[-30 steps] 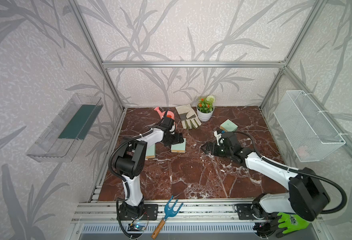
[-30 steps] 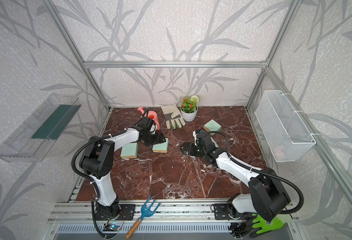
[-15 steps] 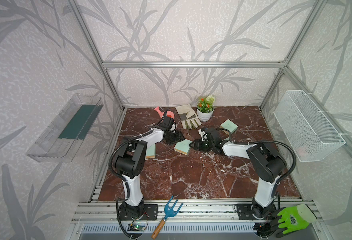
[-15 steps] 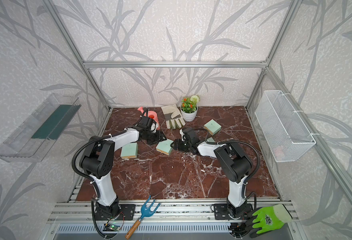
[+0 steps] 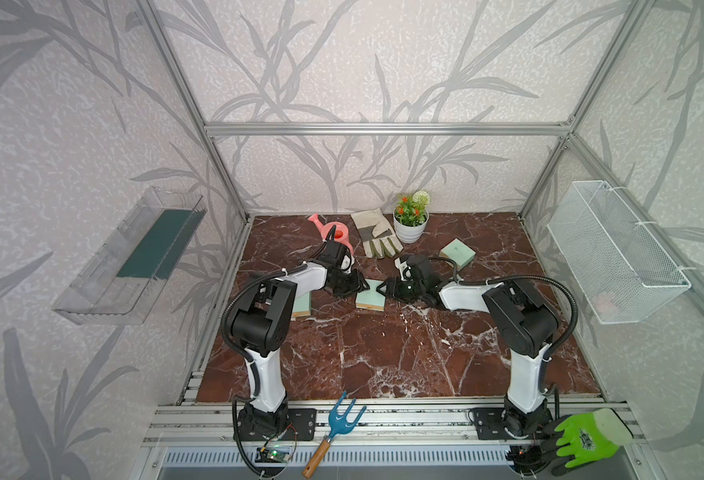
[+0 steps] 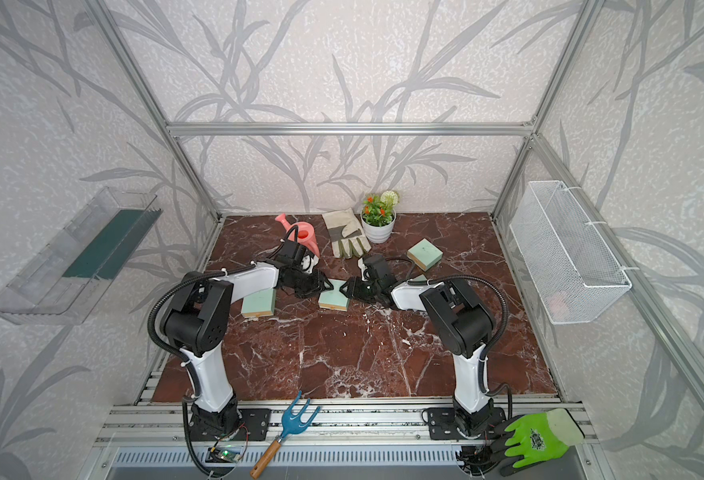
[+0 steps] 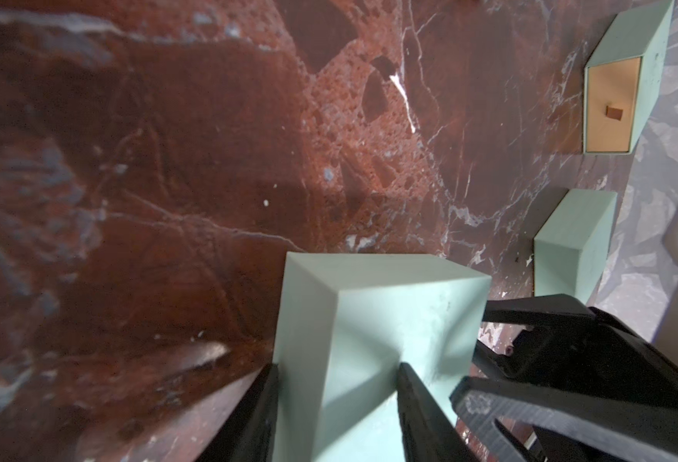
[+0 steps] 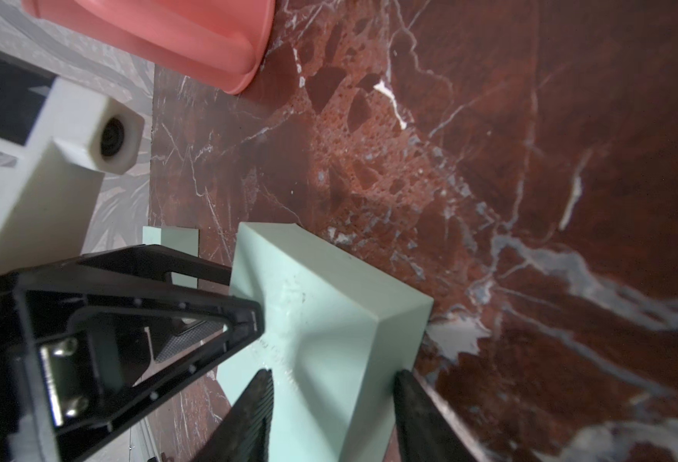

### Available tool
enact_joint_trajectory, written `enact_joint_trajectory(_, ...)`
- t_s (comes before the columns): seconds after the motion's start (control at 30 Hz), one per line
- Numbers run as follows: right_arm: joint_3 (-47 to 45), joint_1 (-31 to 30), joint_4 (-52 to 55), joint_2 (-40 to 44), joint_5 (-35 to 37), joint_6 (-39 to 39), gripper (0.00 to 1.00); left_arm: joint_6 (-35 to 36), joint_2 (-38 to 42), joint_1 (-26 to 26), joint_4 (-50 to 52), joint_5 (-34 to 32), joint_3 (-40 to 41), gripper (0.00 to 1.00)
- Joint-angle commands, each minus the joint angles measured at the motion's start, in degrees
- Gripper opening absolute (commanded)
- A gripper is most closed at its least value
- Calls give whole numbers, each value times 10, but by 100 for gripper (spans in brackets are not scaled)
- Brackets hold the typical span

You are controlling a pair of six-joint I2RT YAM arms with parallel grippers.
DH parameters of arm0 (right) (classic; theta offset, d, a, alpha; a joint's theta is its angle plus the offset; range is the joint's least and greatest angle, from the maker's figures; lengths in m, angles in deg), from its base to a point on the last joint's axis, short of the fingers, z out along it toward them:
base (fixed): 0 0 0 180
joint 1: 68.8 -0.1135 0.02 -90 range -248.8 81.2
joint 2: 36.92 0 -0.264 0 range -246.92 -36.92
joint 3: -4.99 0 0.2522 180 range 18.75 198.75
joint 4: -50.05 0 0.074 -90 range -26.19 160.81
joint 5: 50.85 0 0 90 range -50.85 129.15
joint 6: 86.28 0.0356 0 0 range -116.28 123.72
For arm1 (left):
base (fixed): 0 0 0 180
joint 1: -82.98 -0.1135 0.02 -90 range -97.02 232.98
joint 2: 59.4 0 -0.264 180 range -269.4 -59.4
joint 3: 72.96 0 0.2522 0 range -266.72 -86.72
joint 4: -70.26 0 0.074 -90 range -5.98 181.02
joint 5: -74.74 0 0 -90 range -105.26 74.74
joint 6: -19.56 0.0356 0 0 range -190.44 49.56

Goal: Take out the earrings from the drawer-style jewelry box
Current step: Move the jewelry box to the center of the board.

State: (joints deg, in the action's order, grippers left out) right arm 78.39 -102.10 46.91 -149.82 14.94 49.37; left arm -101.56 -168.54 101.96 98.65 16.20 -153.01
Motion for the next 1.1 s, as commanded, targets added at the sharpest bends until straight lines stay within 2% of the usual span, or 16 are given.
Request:
enact_joint_trajectory(0.0,-18,-3,-20,16,-22,-11,50,-5,20,11,-13,27,32,47)
enact_joint_trajectory(0.27,-98,0,-29,63,-36,-16,47,-25,63,55,-28,25,81,46)
enact_joint_trajectory(0.47,-168,7,-14,123,-39,-26,48,-65,100,124,-58,2,135,46)
enact_joint_trajectory(0.67,-212,51,23,185,-11,-48,49,-110,113,187,-84,-27,168,47)
enact_joint_trajectory(0.77,-200,81,34,182,-35,-66,53,-111,97,215,-81,-25,162,48)
enact_joint_trajectory(0.93,-146,95,130,205,-8,-121,58,-121,132,220,-54,-70,184,48)
enact_joint_trajectory(1.07,-144,95,250,305,63,-152,61,-99,214,218,33,-127,195,49)
